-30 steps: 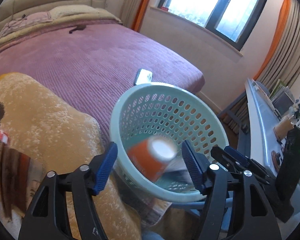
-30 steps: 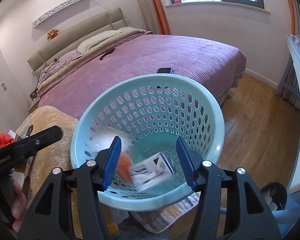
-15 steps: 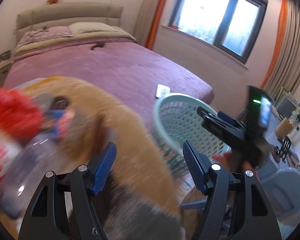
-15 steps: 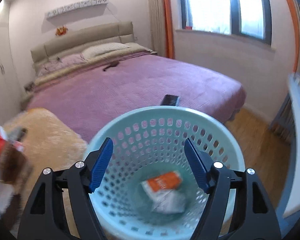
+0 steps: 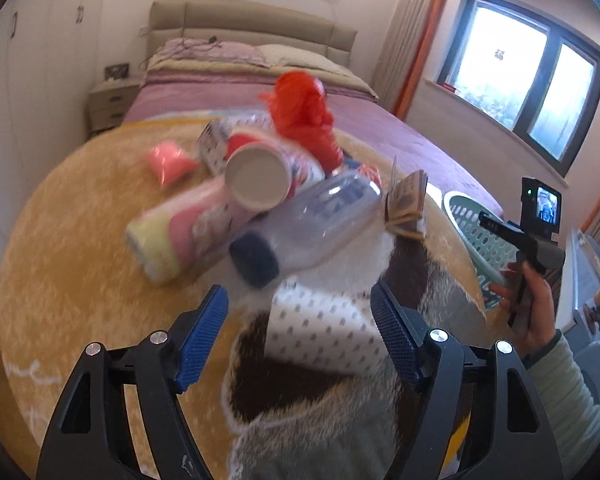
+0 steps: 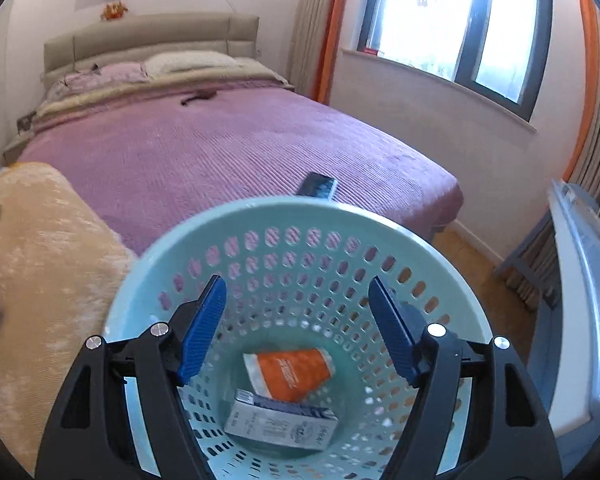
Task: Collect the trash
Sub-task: 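Return both tools to the rug and approach the polka-dot paper and booklet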
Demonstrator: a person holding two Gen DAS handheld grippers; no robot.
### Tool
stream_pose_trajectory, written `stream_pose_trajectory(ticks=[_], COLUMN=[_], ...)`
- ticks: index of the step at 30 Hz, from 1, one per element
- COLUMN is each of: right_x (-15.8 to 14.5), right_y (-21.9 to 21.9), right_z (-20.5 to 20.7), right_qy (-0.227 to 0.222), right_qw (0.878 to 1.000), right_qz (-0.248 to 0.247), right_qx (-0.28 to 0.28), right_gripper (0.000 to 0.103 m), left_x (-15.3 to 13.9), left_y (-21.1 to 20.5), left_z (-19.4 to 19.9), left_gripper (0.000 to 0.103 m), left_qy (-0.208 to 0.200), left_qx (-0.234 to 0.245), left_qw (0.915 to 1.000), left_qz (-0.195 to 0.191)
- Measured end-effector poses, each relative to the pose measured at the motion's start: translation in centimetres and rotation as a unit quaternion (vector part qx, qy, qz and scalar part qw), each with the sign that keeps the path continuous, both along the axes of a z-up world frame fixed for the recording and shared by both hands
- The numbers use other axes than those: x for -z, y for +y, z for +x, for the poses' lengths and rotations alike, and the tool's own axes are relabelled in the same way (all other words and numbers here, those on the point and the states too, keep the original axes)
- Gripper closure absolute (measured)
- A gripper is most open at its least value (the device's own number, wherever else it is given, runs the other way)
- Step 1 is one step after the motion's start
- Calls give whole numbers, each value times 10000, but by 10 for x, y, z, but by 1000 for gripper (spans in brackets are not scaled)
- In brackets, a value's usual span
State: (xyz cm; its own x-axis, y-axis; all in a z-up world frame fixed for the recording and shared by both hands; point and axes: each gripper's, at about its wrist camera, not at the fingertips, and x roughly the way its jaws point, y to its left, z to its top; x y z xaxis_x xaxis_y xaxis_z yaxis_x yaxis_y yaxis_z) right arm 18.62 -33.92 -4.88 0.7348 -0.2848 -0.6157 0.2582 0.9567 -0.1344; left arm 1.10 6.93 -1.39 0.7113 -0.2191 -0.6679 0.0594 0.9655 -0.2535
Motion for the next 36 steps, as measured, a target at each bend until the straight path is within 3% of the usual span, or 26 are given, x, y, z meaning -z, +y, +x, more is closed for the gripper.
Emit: stream_pose_trajectory(ticks=[5,9,13,15,20,24,30,31,33,36], right_x=[7,-23,-55,-62,-65,-56,-38,-36,-32,-28], right_y=[25,32,57,71,118,155,182,183,184,181], right_z=[-5,-33,-58,-66,-73,-72,-51,-48,-42,-40], right_qy=[177,-281,-448,-434,-32,176,575,607,747,833], right_qw=[9990,9991,9943,9910,9733,9689,9662,9661,9633,9565], right_qz=[-307,-107,311,500,1204,1129,1182,1207,1320,1518], right_qx=[-277,-313,-916,-1160,-1953,-2194,-2217,-2199,-2214,-2348], right_gripper=[33,33,32,26,26,26,27,31,54,77], left_x=[12,18,27,28,29,31,40,40,39,34], left_y=[-8,-17,-14,-16,-38,-56,-66,-65,-59,-45], left_z=[0,9,15,16,4,-1,3,2,-3,-17], left_gripper=[23,20,20,20,20,15,20,25,28,32], left_qy=[121,192,296,335,206,111,169,174,182,120], left_qx=[215,138,-64,-216,-283,-313,-506,-513,-486,-527], left_qw=[9997,9997,9995,9992,9991,9976,9921,9917,9921,9922], left_qz=[-82,30,-23,-36,258,615,1134,1167,1141,1125])
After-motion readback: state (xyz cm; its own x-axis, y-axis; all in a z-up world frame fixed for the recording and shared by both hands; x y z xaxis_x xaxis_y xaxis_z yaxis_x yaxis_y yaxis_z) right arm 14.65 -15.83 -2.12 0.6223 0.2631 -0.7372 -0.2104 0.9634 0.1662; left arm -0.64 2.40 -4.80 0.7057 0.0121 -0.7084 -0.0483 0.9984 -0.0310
